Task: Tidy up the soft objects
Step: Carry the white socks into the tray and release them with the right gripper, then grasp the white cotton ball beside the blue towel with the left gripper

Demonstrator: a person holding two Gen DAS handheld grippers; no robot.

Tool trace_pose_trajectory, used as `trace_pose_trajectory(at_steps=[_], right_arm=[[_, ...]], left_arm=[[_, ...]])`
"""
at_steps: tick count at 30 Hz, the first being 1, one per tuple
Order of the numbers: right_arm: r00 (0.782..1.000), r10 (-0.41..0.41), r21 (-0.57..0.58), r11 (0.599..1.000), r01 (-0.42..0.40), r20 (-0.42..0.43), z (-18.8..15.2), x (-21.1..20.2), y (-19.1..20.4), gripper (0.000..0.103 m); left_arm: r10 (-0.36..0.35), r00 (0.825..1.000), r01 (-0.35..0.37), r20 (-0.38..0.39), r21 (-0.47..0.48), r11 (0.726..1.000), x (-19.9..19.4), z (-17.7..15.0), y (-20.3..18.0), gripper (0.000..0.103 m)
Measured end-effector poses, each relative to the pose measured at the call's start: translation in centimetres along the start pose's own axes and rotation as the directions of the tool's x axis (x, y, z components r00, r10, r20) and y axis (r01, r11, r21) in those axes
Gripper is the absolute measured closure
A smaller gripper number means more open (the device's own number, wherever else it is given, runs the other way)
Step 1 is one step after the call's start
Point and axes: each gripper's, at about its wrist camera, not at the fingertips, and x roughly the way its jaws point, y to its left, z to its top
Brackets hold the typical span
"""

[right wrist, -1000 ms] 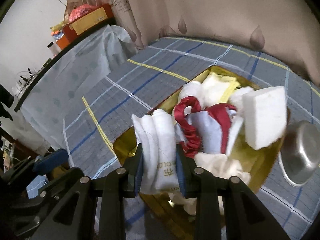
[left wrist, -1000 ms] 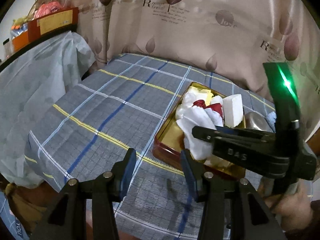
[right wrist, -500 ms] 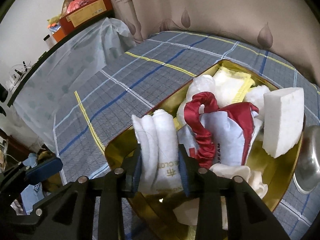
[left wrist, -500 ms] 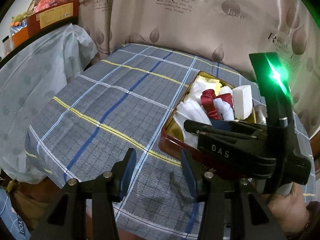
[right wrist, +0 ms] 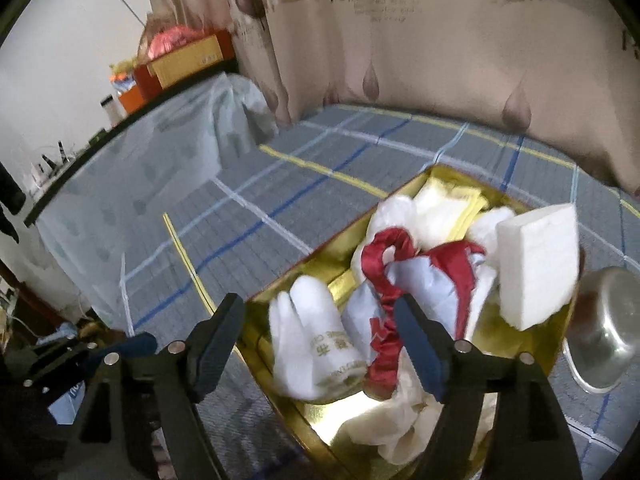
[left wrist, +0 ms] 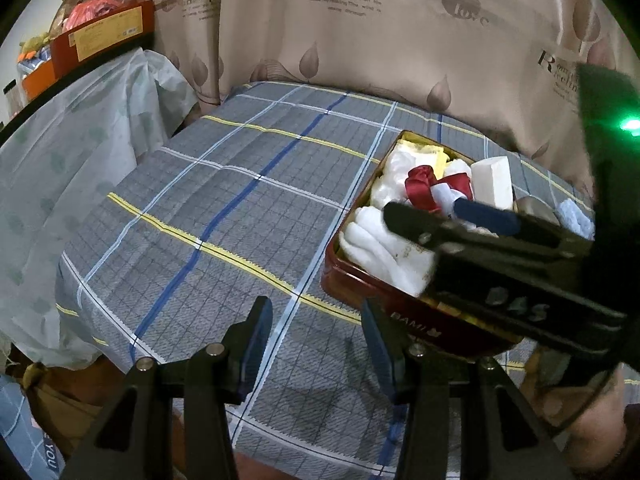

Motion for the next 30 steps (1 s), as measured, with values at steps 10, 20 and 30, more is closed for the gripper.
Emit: trace_pose_trajectory(at_steps=[10,20,30], right_arm=[[0.973,-0.164,0.094,0.984,0.150,0.163,-4.1,-8.3,-5.1,0.016],[0.820,-0.573,0.303,0.780,0.548,-0.007,-13.3,-15.6,-20.8,0.014],[0.713,-0.688,0.529,0.558,0.639,-0.135,-19.0,-22.4,-32.4,0.013]], left_arm=[[0.049,0.999,-0.049,0.005,0.055,0.997,0.5,-0.5,-1.0,0.056],[0.113,0.993,-0.118,0.042,0.150,0.982,0.1,-1.2,-3.1,0.056],[-0.050,0.996,0.018,0.077,0.374,0.927,-2.2,-0.4,-9.8,0.056]])
